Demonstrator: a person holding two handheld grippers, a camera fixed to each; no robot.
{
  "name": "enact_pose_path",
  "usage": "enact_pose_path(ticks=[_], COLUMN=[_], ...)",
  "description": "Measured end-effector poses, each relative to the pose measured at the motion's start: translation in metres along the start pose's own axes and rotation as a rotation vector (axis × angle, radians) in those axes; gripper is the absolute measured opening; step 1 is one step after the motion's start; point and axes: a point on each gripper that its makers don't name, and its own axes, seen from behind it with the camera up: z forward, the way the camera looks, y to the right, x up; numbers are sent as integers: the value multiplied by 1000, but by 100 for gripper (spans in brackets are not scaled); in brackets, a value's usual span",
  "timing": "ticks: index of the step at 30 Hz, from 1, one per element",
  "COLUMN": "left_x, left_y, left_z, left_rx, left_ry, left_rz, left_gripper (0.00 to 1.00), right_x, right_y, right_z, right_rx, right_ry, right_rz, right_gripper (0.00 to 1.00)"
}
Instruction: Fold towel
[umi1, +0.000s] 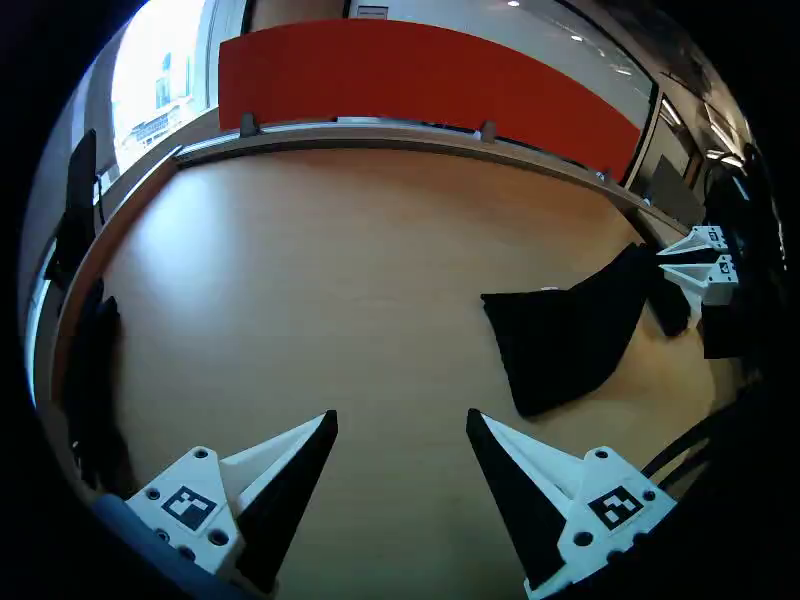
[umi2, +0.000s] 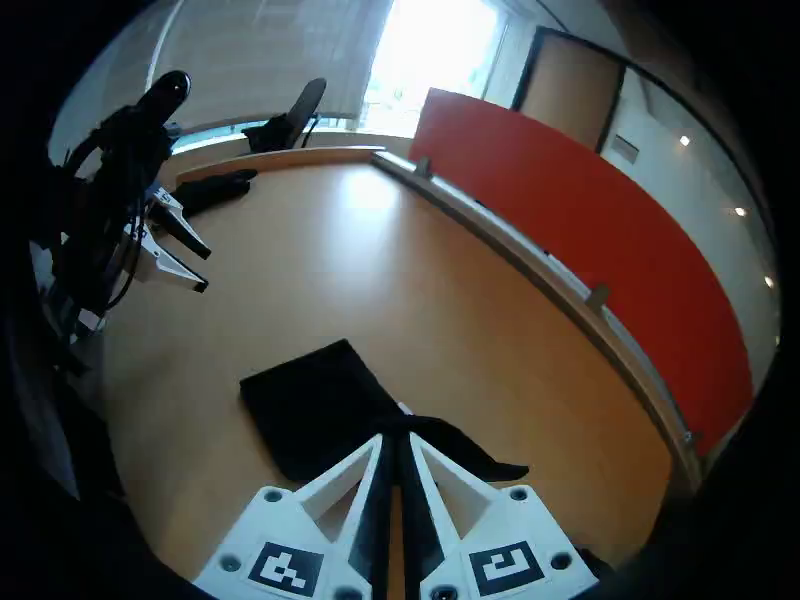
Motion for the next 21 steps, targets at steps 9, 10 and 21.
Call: enact_pose_path(ticks=[9,10,21], left_x=[5,5,7], left_y=[0,-1,-12], left_z=[-3,-3,-12], left_rx=[-1,0,14], left_ry=[12,14,28], left_rz=[-12,-14,-34], left_gripper=[96,96,95], right_x=[9,9,7], right_y=[-28,-31,-57], right_z=[23,26,49], right_rx=[69,75,148], right_ry=[-3,-4,-31], right_rz=[-26,-29,-56], right_gripper=[4,4,4])
